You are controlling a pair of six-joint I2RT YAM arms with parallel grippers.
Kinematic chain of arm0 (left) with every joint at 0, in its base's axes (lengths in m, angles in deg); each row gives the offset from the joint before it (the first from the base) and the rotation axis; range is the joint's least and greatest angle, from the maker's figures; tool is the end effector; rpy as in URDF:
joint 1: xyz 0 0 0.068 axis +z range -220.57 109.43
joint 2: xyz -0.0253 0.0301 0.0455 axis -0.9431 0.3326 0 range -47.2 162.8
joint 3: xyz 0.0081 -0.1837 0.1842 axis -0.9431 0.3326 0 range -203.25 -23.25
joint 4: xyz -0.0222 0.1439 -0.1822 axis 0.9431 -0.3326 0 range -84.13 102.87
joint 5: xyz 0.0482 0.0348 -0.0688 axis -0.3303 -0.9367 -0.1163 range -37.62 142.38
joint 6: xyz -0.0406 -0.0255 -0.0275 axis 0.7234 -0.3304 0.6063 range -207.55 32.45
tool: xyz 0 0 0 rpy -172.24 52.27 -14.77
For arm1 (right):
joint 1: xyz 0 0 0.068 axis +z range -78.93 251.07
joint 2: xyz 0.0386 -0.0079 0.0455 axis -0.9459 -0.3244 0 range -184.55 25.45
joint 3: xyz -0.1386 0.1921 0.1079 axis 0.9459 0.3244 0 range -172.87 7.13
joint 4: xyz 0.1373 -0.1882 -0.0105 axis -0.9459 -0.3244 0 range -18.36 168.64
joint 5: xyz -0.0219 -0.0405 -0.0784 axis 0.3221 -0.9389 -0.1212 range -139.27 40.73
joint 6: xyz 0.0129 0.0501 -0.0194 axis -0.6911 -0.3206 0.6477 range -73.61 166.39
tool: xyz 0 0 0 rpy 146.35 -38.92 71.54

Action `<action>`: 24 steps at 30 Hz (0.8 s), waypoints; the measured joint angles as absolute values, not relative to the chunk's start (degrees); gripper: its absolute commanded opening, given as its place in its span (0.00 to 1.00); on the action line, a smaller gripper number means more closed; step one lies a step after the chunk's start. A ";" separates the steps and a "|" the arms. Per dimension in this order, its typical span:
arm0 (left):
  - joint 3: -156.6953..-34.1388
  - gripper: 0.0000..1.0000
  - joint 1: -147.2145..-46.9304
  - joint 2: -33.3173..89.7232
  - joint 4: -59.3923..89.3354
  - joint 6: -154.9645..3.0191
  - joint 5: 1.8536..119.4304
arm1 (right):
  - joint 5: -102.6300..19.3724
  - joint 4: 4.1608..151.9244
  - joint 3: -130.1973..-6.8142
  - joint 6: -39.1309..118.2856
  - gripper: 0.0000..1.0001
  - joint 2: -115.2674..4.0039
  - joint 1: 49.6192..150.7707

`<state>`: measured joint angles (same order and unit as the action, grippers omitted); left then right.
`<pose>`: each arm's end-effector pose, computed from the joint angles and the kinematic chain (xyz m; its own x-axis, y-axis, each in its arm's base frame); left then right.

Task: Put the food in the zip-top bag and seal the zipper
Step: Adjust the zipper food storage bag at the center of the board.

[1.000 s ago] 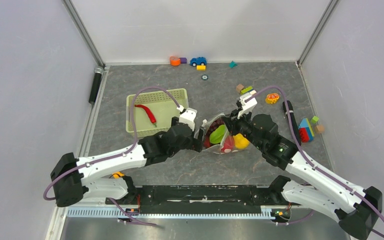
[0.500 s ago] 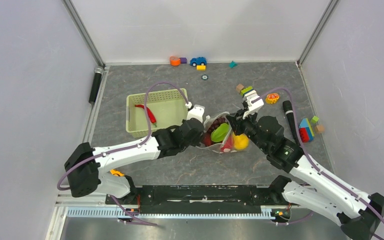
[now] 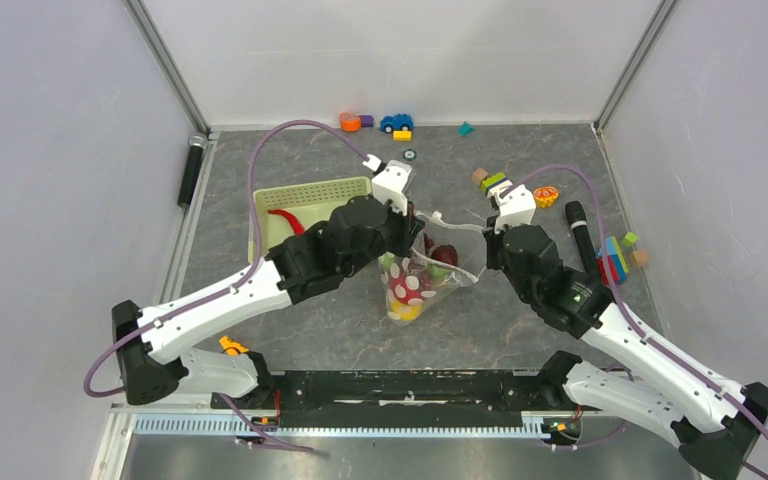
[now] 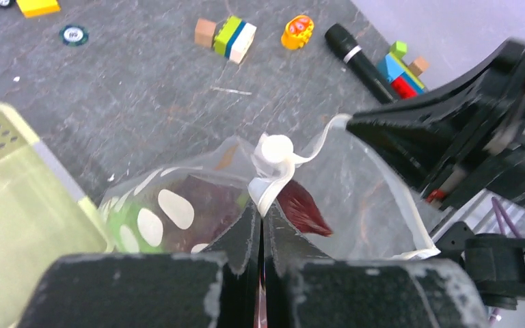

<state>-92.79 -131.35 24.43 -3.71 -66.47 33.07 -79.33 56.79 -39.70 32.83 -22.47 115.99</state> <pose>0.1385 -0.2219 0.3688 -0.3872 -0.0034 -0.9220 0.5695 0.7855 -0.2421 0.1304 0.1037 0.3142 -0.3349 -0.0475 -0.9410 -0.2119 0.9769 0.0261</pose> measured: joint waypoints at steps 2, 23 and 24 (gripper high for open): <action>-94.73 0.02 -131.35 26.18 -3.60 -67.17 33.14 | -80.47 55.09 -39.70 32.76 0.14 -22.52 115.99; -94.43 0.02 -130.36 32.74 -5.46 -67.74 32.33 | -79.53 57.73 -38.63 38.75 0.38 -21.77 115.99; -94.32 0.02 -130.32 32.52 -5.44 -67.74 32.33 | -78.44 58.50 -38.10 39.76 0.47 -20.72 115.99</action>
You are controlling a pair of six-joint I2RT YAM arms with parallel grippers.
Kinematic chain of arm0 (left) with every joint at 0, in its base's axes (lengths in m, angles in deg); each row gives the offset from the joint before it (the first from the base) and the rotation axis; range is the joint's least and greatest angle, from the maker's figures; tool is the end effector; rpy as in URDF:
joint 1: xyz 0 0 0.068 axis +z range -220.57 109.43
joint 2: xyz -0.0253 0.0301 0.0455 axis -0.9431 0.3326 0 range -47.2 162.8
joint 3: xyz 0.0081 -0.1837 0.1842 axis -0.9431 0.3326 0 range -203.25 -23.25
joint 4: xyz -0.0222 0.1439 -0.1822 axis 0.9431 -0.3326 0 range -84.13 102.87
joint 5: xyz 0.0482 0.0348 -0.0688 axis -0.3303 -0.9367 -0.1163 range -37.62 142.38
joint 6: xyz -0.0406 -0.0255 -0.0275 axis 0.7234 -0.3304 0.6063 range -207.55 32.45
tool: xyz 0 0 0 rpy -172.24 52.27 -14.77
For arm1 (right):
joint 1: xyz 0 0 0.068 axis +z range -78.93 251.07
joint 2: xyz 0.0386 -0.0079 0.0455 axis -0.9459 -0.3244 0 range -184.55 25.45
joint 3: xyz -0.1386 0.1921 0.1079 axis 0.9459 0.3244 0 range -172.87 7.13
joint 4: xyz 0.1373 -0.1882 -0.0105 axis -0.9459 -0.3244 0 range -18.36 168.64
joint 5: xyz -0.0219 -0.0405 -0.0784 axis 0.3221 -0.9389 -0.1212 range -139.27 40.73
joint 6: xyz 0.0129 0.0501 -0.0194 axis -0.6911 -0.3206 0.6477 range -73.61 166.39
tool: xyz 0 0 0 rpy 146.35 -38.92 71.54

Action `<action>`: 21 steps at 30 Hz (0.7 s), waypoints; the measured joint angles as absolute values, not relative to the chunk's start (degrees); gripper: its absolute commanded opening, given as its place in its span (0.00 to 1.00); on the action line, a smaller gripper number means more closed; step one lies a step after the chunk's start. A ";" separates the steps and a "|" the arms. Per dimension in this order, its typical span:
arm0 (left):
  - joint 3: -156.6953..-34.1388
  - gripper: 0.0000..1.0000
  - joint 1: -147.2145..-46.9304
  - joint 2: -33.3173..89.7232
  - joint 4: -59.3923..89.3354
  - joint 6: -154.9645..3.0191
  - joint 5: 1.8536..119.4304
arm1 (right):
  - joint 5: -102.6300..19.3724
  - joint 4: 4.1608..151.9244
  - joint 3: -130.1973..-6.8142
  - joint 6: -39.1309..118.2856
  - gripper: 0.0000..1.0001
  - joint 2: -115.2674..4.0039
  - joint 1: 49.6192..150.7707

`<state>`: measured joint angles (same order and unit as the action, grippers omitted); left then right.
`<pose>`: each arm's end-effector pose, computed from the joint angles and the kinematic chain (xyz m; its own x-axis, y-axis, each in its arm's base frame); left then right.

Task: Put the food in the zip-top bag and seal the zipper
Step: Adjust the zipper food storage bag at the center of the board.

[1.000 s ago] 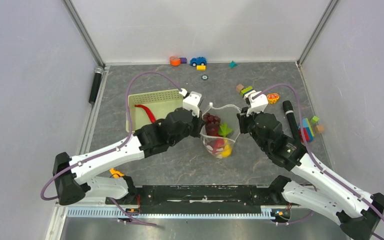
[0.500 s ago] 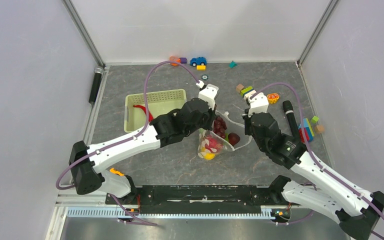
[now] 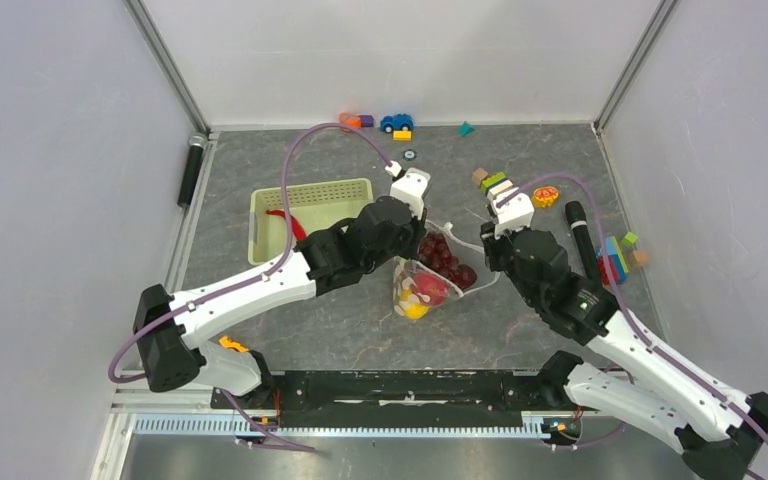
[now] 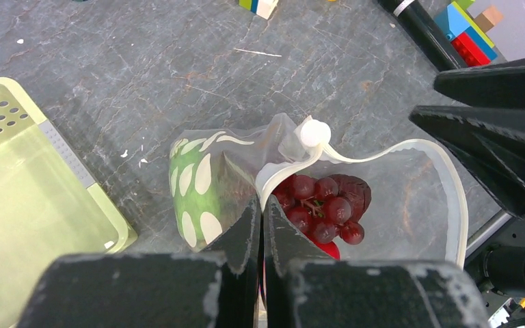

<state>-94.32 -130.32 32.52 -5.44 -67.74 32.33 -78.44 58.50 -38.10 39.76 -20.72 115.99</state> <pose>0.1593 -0.2473 0.3379 -0.4378 0.1185 -0.8912 0.5411 0.8264 -0.1559 0.1271 0.1011 0.3126 -0.2869 -0.1438 -0.9471 -0.2632 0.9624 -0.0664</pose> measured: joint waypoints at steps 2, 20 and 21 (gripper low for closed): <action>-94.18 0.02 -130.23 32.26 -5.46 -67.74 32.33 | -74.92 60.27 -36.90 42.27 0.64 -18.28 115.99; -90.47 0.02 -129.79 28.61 -3.75 -71.32 39.32 | -64.58 65.93 -31.26 60.11 0.37 -24.70 116.02; -90.16 0.02 -129.79 28.17 -3.71 -71.67 39.61 | -65.39 65.84 -31.70 59.87 0.23 -25.79 115.99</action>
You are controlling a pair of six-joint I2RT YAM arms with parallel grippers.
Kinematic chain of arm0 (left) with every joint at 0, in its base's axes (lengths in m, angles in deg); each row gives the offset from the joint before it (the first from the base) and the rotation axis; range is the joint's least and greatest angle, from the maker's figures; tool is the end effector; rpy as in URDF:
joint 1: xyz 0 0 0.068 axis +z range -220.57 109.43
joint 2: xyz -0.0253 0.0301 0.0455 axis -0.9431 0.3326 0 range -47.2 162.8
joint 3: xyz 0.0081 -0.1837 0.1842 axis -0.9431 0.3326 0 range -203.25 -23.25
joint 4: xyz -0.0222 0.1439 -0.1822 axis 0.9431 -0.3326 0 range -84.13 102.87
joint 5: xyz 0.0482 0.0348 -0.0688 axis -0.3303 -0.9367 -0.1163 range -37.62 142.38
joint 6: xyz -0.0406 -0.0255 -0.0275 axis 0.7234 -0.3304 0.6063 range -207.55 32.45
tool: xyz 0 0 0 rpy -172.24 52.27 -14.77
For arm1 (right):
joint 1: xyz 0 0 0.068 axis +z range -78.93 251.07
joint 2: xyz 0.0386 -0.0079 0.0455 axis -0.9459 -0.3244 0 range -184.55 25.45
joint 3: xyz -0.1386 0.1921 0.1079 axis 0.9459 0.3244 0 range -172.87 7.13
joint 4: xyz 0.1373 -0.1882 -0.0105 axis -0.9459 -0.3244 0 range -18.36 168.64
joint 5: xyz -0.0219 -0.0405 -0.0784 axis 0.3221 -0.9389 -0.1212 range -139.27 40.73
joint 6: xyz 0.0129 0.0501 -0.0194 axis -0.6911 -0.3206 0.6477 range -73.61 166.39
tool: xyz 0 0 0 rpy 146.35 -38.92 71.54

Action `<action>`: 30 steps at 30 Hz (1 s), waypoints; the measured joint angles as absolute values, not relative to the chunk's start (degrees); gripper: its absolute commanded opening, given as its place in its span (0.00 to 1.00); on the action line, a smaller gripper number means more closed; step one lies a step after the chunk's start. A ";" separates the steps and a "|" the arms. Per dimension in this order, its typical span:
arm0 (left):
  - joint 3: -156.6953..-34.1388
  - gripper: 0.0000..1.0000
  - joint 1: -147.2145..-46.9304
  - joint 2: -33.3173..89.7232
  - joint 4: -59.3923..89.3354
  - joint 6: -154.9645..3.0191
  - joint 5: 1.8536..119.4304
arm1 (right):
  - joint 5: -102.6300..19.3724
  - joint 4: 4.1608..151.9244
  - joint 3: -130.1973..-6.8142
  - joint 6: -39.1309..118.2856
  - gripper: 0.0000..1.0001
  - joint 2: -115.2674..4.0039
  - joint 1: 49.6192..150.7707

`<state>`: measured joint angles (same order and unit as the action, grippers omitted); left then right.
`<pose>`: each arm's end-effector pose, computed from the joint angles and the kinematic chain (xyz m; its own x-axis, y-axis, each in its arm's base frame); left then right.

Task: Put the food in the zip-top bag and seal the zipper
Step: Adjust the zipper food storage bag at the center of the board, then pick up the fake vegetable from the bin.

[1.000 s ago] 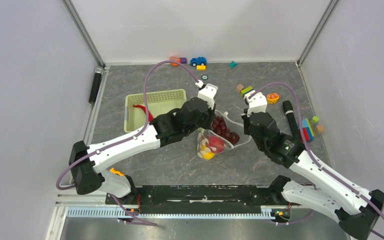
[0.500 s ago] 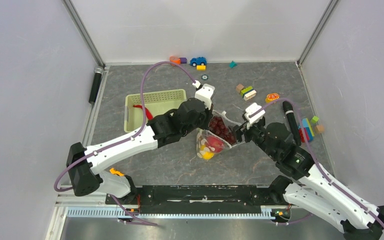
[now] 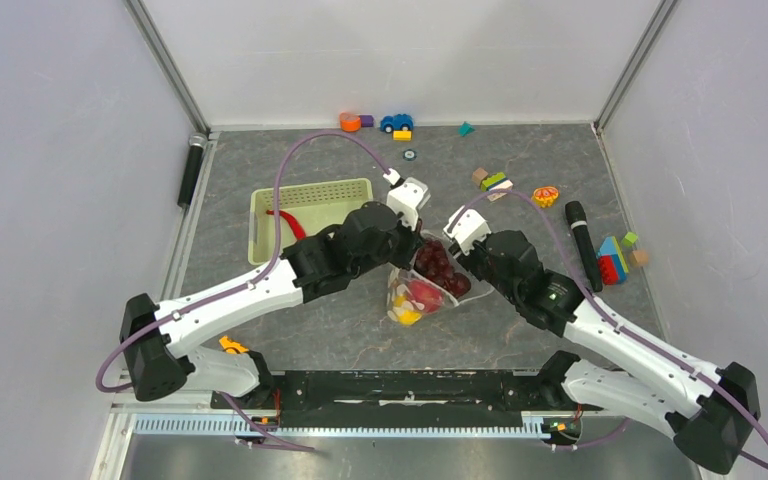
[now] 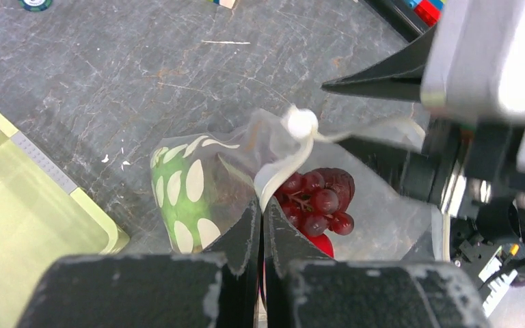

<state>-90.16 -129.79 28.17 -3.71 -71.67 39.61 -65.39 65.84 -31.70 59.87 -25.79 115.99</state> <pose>0.1495 -0.2345 0.3373 -0.4097 0.1660 -0.8970 0.6480 0.7451 -0.1580 0.1382 0.1233 0.2748 -0.1766 -0.4924 -0.8523 -0.5570 0.7639 -0.3259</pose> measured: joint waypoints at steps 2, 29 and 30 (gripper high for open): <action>-89.53 0.02 -129.79 27.47 -3.69 -72.39 40.15 | -66.53 65.64 -32.68 59.06 0.00 -27.04 115.99; -80.28 1.00 -117.07 12.17 -3.23 -64.29 27.15 | -69.67 62.61 -37.06 48.33 0.03 -26.03 115.97; -79.45 1.00 -113.77 11.58 -3.43 -62.62 26.93 | -69.70 62.65 -37.06 48.24 0.04 -26.03 115.97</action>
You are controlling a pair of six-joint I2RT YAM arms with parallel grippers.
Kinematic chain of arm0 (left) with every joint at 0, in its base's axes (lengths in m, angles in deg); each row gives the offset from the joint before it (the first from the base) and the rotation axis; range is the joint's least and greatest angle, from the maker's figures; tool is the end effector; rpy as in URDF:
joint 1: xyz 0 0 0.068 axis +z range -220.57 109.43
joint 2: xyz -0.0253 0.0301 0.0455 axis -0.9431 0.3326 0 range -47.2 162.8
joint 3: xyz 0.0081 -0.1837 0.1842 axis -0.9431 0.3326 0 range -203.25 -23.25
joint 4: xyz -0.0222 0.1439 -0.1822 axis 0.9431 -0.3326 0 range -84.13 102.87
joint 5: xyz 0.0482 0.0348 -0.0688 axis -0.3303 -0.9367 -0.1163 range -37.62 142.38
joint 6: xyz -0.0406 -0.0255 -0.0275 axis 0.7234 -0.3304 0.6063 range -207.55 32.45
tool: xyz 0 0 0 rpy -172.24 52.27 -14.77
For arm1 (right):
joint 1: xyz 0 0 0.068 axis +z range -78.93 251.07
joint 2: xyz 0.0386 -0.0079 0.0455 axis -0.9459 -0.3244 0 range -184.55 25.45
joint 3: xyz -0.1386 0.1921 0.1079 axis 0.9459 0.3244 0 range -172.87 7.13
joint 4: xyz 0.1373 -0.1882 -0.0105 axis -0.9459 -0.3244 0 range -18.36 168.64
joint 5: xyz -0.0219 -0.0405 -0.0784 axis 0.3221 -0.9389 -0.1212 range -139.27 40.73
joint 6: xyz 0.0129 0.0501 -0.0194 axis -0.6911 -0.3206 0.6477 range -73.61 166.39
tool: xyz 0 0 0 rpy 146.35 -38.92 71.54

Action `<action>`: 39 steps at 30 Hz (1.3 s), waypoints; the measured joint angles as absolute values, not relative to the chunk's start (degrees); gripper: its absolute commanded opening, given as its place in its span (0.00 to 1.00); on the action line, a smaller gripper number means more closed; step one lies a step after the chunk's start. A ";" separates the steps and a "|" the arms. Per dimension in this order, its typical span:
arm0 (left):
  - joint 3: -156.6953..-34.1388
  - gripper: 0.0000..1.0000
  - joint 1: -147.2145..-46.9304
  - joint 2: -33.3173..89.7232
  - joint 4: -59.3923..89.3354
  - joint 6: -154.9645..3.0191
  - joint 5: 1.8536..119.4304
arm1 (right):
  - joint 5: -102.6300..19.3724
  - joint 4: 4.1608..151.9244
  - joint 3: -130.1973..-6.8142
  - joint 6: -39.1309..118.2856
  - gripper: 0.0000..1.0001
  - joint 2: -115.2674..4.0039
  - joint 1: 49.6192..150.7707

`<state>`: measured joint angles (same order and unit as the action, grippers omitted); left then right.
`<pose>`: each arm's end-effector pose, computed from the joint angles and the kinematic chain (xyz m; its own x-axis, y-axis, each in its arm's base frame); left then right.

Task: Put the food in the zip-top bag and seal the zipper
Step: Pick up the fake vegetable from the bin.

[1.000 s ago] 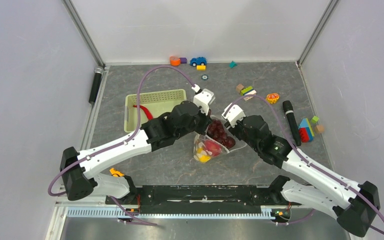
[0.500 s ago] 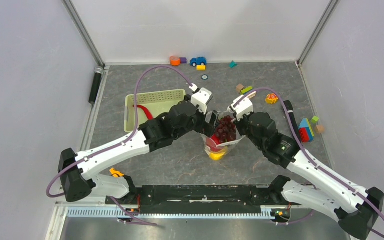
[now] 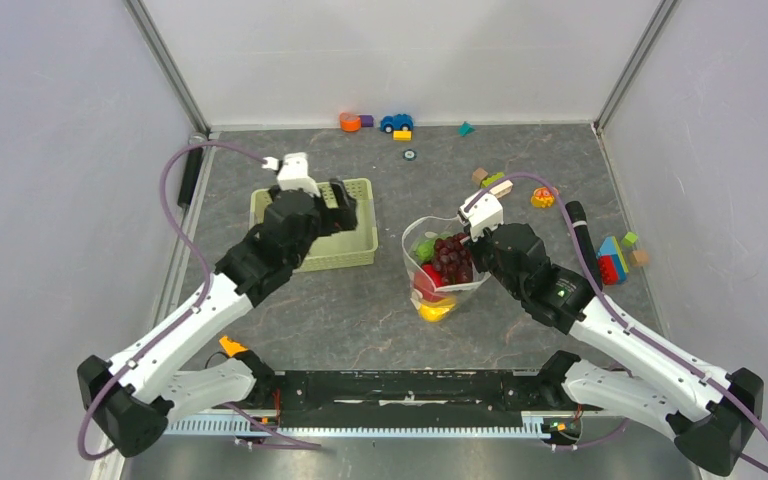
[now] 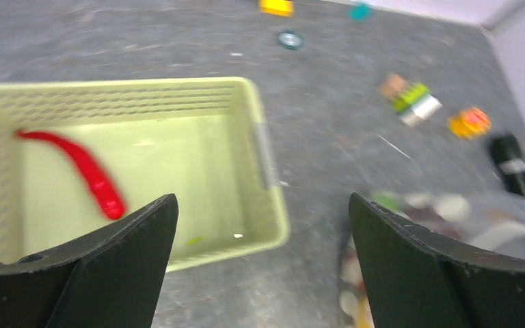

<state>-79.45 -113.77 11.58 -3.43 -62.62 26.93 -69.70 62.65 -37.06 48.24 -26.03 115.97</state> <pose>0.1636 -0.1313 0.3435 -0.3496 -0.1940 -0.9166 0.1922 0.9427 -0.2728 0.1398 0.1210 0.2990 -0.2657 -0.3076 -0.9137 -0.4432 0.8806 -0.1676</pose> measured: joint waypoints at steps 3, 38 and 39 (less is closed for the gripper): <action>-78.01 1.00 -104.53 13.15 -4.98 -58.10 26.32 | -69.70 62.69 -37.06 48.17 0.04 -26.03 115.95; -83.19 0.02 -82.10 55.38 0.99 -48.53 36.52 | -70.94 64.42 -36.14 48.79 0.05 -26.06 115.95; -81.94 0.02 -82.12 54.03 1.05 -48.40 38.01 | -70.94 64.42 -36.14 48.76 0.05 -26.06 115.95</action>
